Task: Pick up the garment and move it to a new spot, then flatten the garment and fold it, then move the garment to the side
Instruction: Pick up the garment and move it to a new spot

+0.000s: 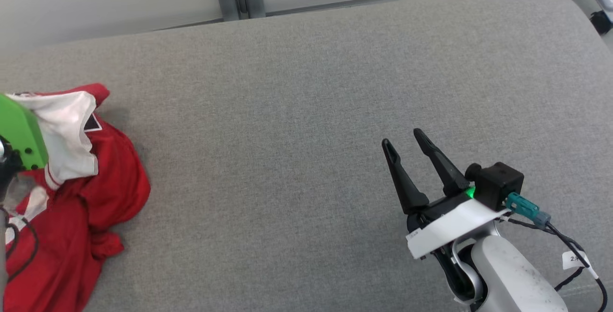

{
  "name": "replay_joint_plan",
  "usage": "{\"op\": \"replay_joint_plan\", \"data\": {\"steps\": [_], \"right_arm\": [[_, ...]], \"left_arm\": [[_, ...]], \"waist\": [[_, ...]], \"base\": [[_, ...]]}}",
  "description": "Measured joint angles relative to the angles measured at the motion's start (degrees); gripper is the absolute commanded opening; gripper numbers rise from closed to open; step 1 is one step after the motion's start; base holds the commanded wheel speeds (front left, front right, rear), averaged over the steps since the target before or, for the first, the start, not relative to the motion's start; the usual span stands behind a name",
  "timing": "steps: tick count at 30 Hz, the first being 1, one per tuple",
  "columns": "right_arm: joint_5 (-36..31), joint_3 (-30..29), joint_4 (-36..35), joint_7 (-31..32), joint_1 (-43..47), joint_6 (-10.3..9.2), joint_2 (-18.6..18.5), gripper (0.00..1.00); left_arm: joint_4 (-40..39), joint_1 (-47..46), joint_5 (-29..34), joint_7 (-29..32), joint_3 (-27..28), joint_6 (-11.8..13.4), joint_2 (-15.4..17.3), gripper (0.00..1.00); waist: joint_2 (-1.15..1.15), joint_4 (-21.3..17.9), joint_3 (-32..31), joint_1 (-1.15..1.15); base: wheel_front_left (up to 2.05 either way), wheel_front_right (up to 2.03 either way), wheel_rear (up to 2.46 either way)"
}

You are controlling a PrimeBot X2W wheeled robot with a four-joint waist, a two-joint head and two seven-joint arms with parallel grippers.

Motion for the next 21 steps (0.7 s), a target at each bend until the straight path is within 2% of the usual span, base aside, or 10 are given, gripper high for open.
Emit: {"op": "replay_joint_plan", "data": {"steps": [7, 14, 21], "right_arm": [[0.05, -0.75, 0.33, 0.00, 1.35, 0.00, 0.99, 1.00], [-0.05, -2.41, 0.13, 0.00, 2.14, 0.00, 1.53, 1.00], [-0.14, -3.79, -0.20, 0.00, 2.35, 0.00, 1.45, 1.00]], "left_arm": [[-11.91, -1.18, -2.16, 1.10, -5.65, -0.47, -0.60, 0.00], [-23.84, -2.47, -4.31, 2.54, -10.34, -0.51, -2.60, 0.00], [-30.17, -3.59, -6.39, 1.71, -13.84, -0.44, -8.01, 0.00]], "waist": [[0.00, -0.42, -4.07, 0.00], [0.00, -4.37, -5.41, 0.00], [0.00, -9.07, -4.94, 0.00]], "base": [[0.00, 0.00, 0.00], [0.00, 0.00, 0.00], [0.00, 0.00, 0.00]]}}
